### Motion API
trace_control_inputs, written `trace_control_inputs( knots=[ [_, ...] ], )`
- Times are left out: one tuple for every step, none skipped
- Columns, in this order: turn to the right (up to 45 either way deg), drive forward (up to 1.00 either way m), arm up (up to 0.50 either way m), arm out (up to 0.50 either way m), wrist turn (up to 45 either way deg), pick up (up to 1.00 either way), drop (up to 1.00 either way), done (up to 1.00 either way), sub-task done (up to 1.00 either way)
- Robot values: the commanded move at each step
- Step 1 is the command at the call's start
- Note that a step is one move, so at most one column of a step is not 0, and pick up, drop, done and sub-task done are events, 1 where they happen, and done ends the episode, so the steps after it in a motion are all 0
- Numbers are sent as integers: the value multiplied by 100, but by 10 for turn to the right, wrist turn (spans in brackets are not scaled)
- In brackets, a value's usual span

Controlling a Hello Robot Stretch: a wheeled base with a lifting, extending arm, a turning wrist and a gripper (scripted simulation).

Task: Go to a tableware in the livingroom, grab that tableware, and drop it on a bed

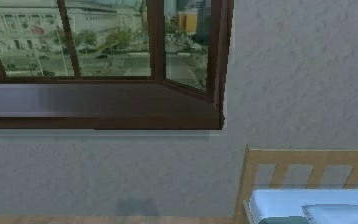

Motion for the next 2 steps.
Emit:
trace_control_inputs(
  knots=[
    [0,0,0,-8,0,0,0,0,0],
    [0,0,0,0,0,0,0,100,0]
  ],
)
